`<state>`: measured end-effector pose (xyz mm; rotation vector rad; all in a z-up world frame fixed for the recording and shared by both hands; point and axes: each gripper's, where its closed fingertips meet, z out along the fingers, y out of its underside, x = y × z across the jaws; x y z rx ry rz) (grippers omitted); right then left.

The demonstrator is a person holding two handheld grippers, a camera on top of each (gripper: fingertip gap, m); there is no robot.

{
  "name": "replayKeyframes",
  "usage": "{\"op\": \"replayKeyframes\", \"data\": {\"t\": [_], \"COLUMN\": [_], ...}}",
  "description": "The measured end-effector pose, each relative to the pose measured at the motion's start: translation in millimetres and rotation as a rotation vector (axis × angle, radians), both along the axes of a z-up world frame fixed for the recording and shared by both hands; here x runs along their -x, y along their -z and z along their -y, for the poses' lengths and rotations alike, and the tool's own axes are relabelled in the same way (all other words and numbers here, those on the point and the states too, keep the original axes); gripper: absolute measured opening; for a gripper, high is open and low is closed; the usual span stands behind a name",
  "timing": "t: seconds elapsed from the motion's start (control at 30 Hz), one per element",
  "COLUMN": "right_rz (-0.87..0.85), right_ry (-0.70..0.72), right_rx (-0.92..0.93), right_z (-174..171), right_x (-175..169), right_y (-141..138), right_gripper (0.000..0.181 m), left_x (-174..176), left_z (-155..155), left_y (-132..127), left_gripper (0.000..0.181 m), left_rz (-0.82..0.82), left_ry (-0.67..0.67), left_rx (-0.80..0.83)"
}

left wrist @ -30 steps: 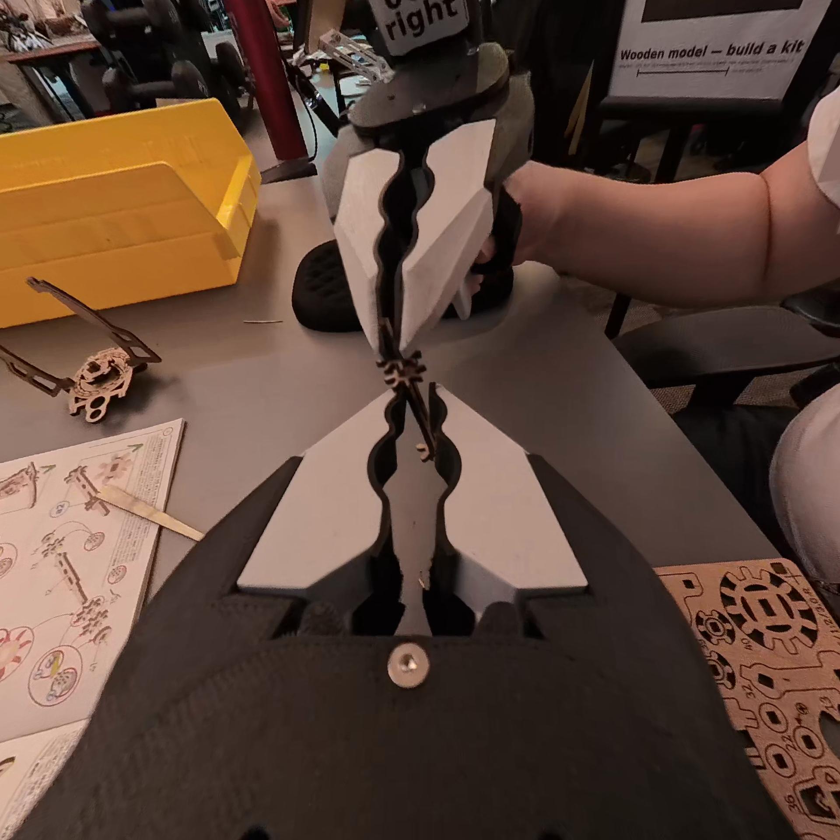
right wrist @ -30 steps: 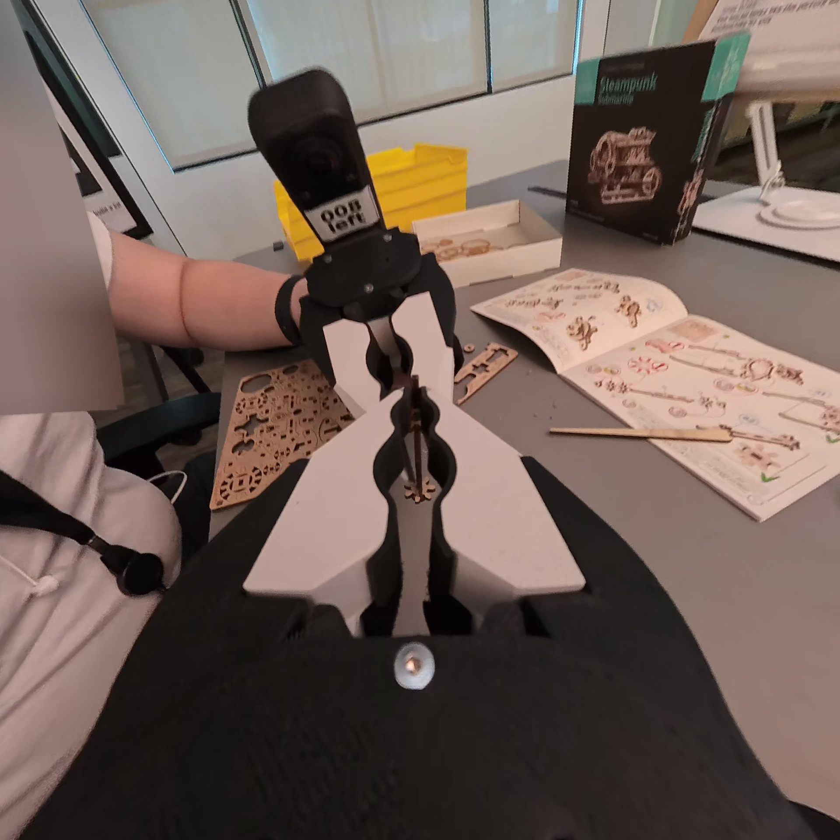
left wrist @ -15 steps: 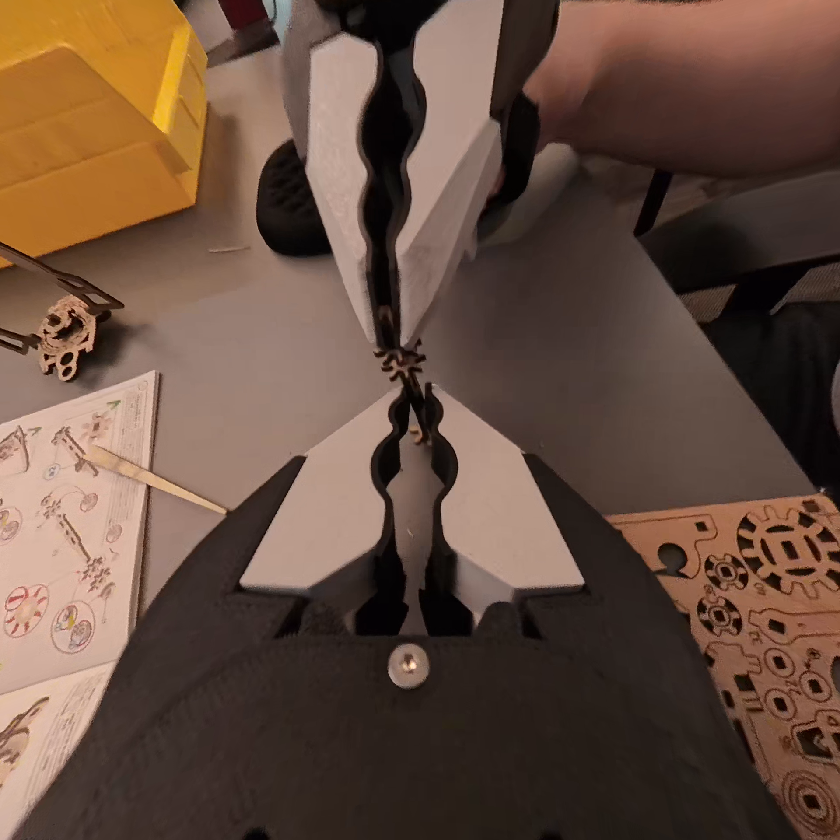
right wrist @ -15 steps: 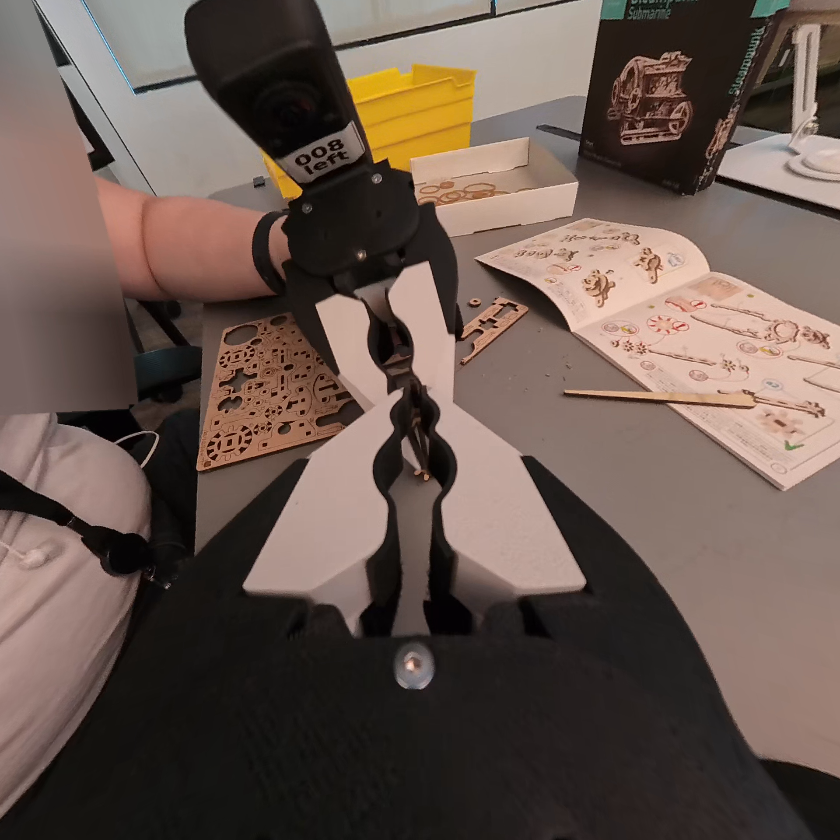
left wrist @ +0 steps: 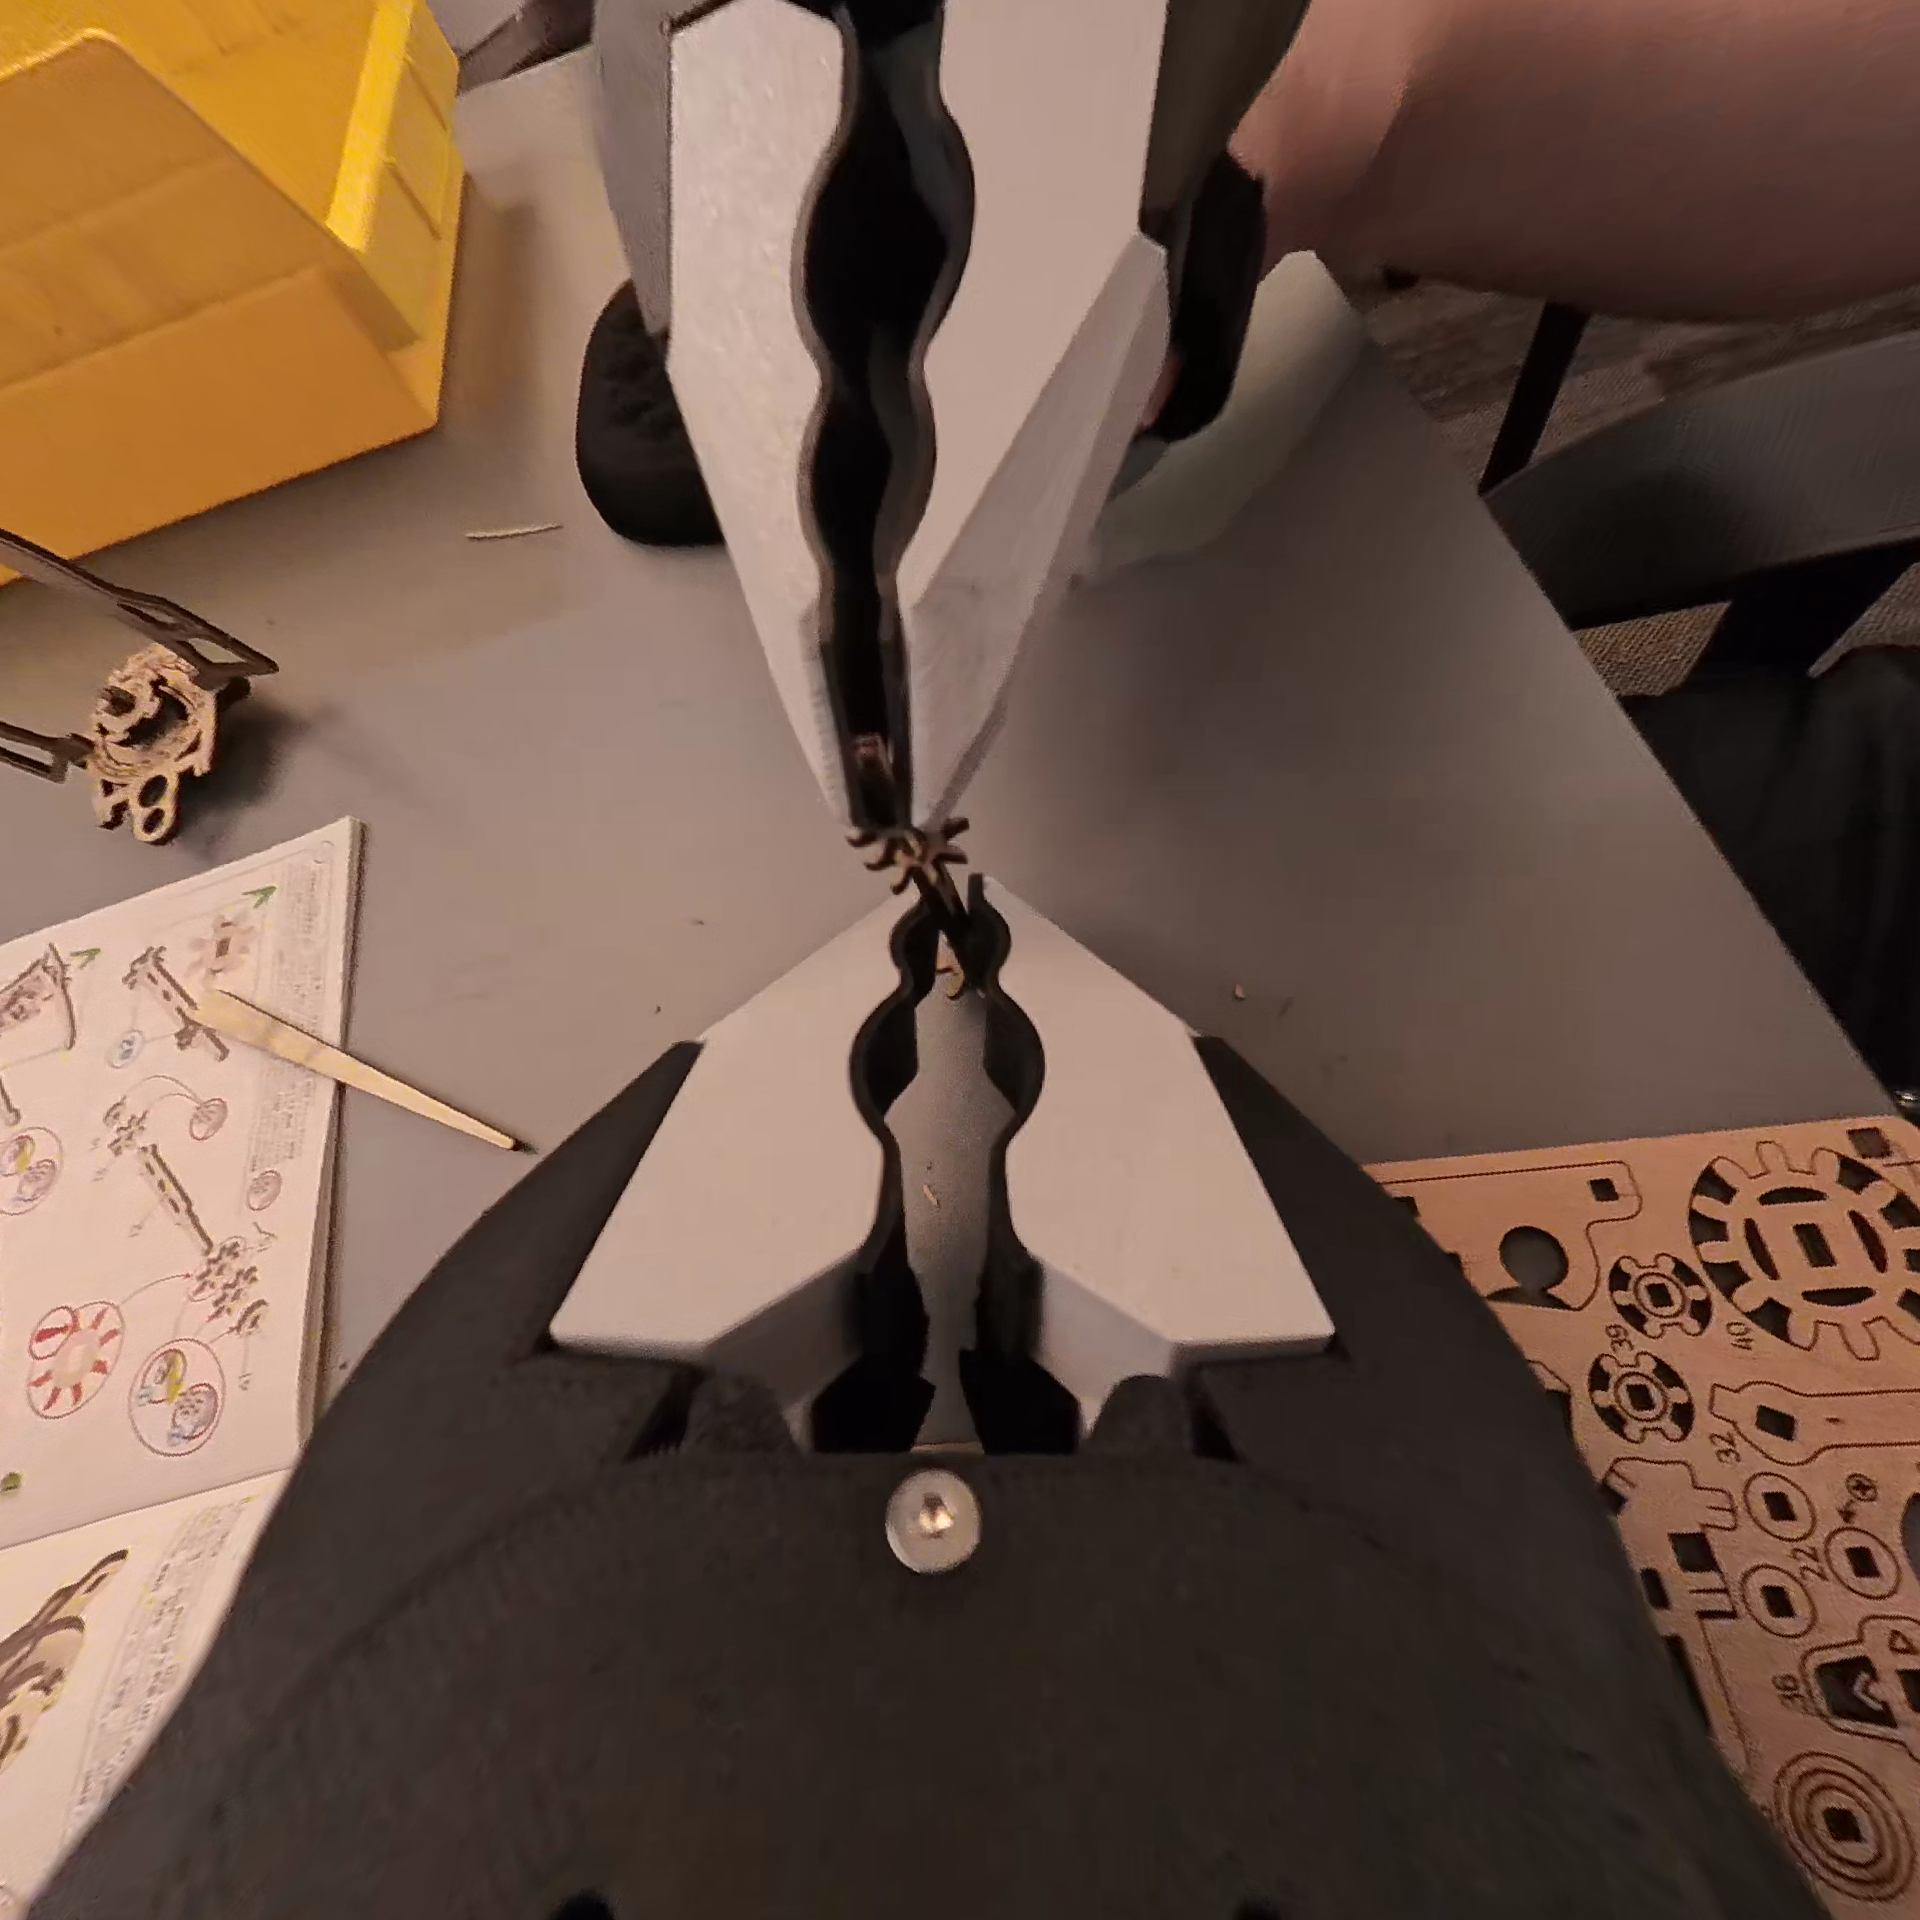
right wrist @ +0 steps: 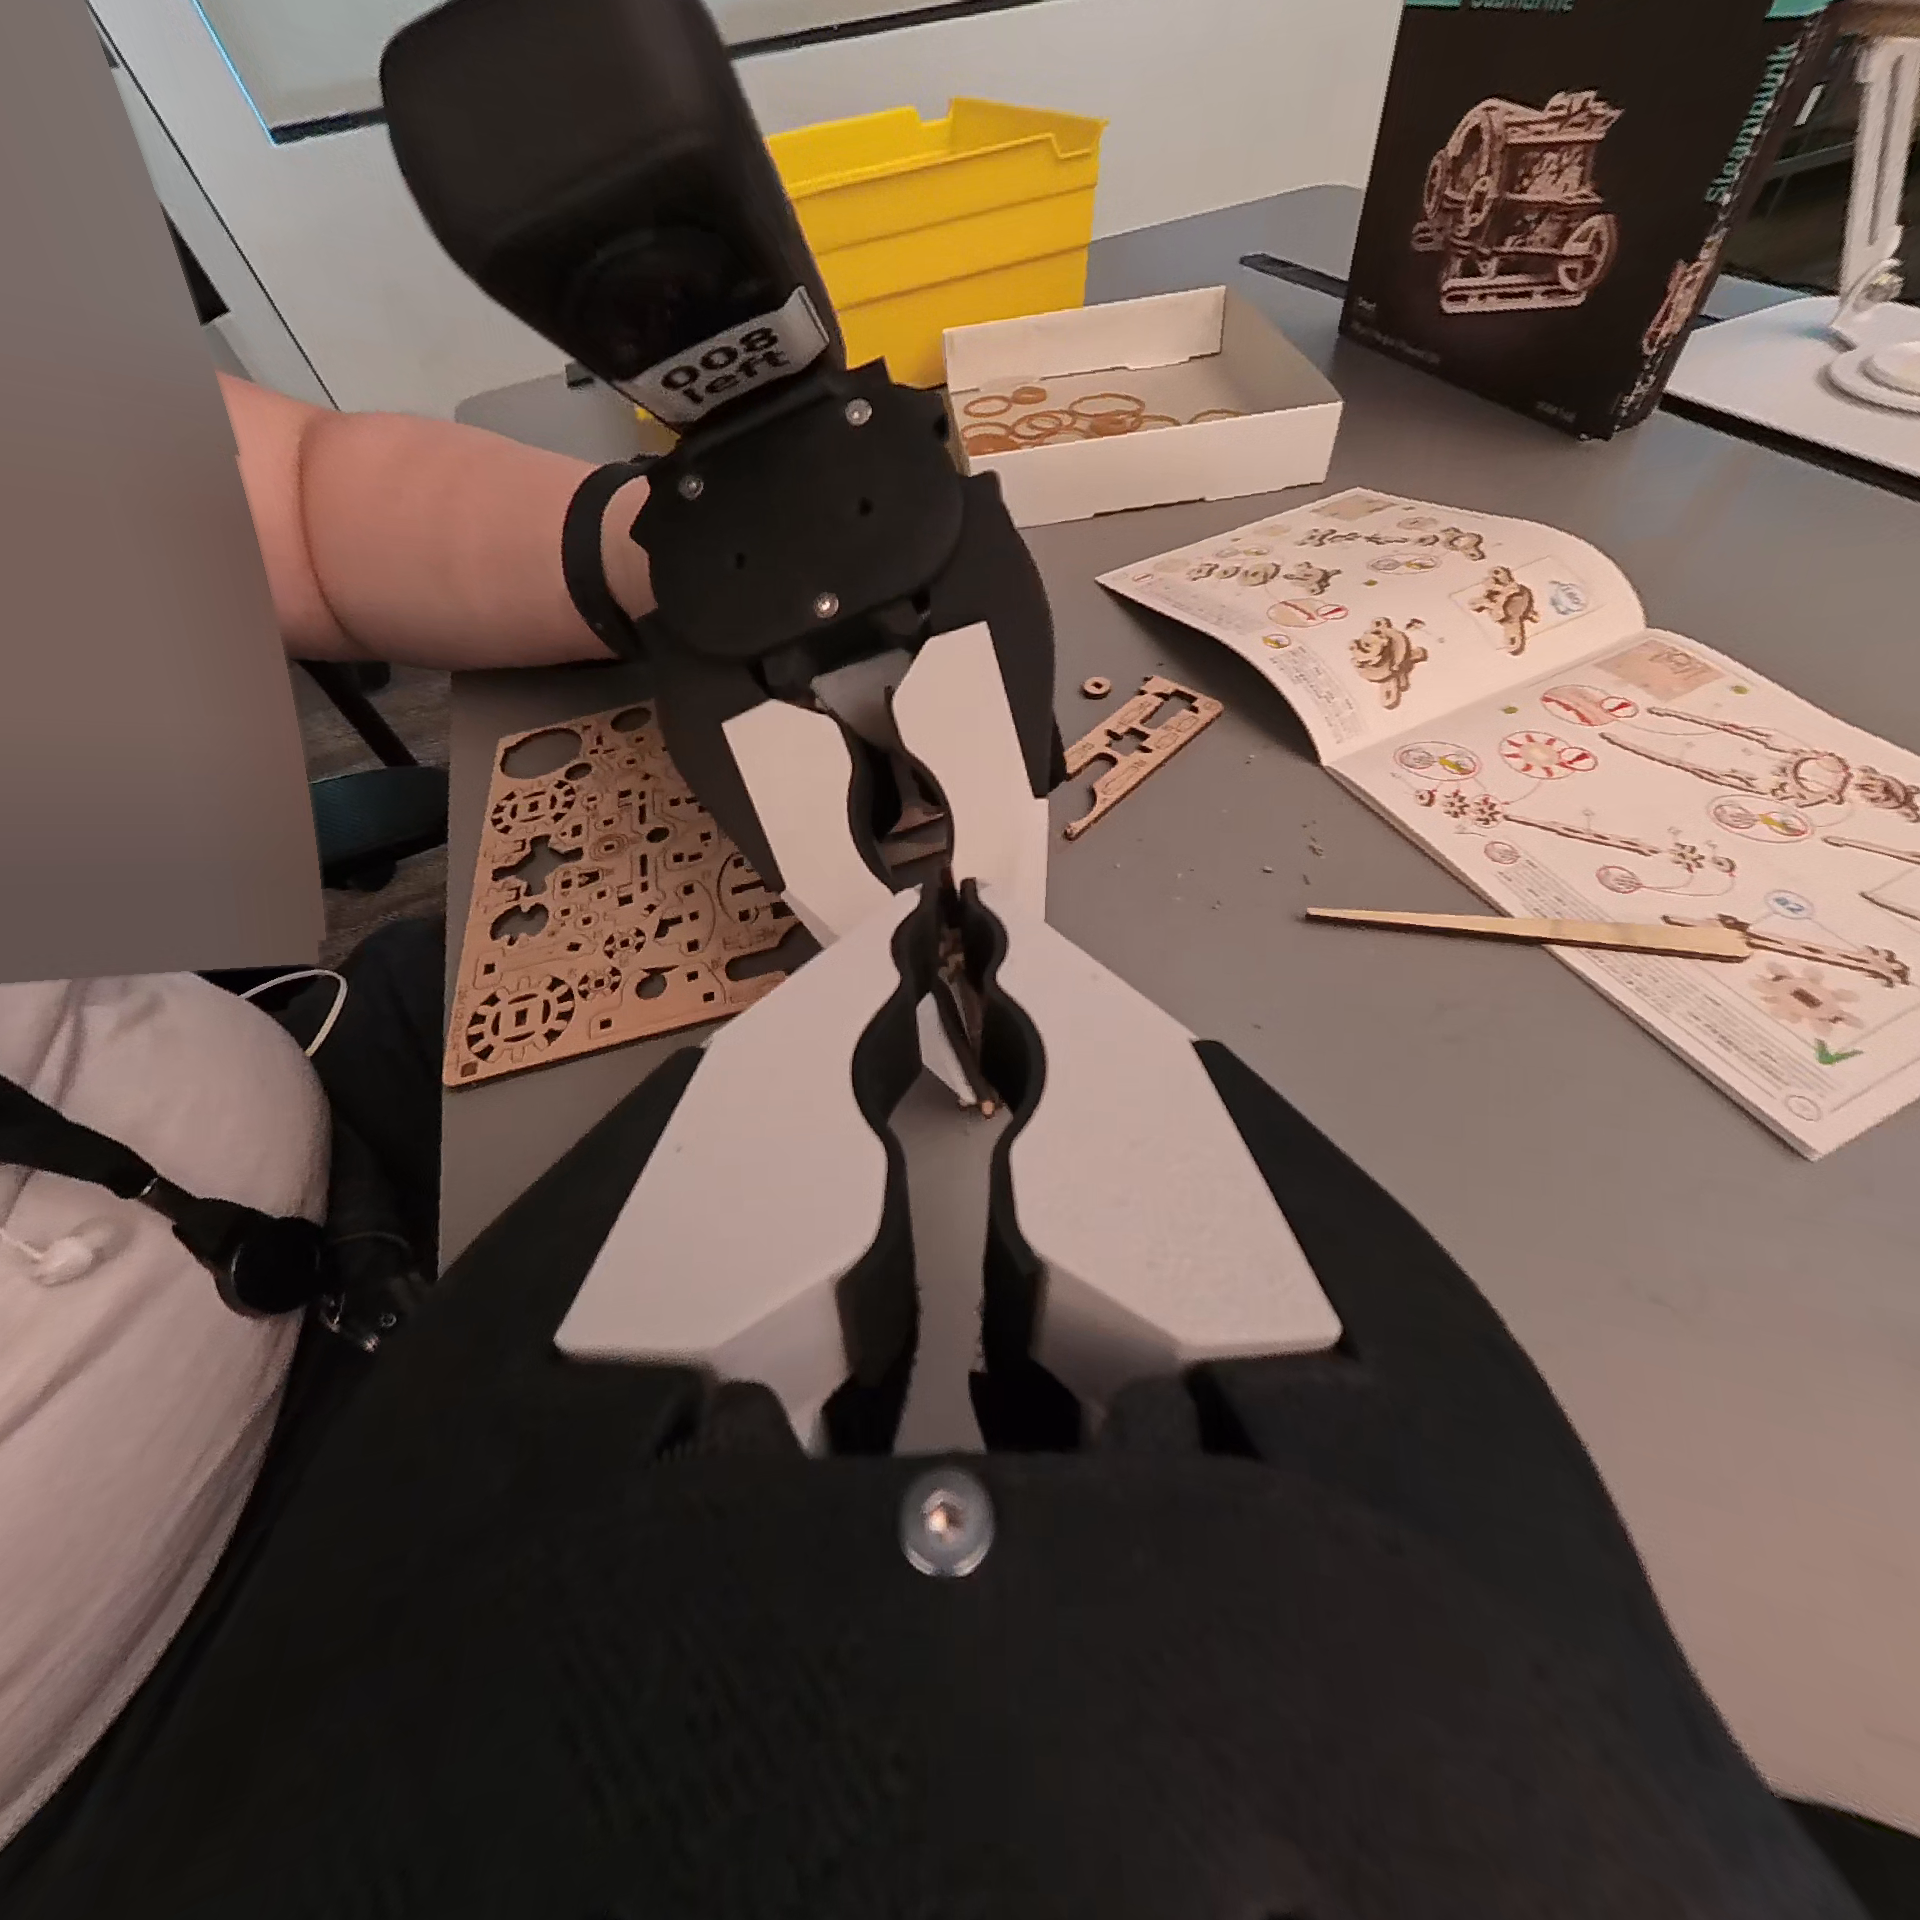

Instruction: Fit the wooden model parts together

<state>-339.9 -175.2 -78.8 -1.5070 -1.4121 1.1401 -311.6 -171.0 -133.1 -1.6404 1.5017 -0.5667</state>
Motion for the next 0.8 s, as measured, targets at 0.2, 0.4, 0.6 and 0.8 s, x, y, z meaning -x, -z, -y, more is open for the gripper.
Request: {"op": "replayKeyframes", "data": {"t": [0.2, 0.4, 0.6, 0.8], "right_rz": [-0.037, 0.007, -0.006, 0.017], "right_ry": [-0.027, -0.020, -0.022, 0.001], "right_rx": [0.019, -0.028, -0.013, -0.105], "right_z": [3.9, 0.1, -1.7, -6.7], "right_x": [0.8, 0.6, 2.3, 1.6], "right_y": [-7.7, -0.6, -1.1, -2.4], "right_gripper": [0.004, 0.001, 0.001, 0.001], "left_x": [-0.6, -0.2, -0.1, 0.7], "left_z": [-0.2, -0.4, -0.7, -3.7], "left_y": [0.8, 0.6, 0.3, -2.2], "left_gripper": [0.000, 0.000, 0.000, 0.000], "left_rz": [0.000, 0.009, 0.018, 0.042], "left_ry": [0.001, 0.002, -0.002, -0.025], "left_rx": [0.028, 0.072, 0.111, 0.150]}}
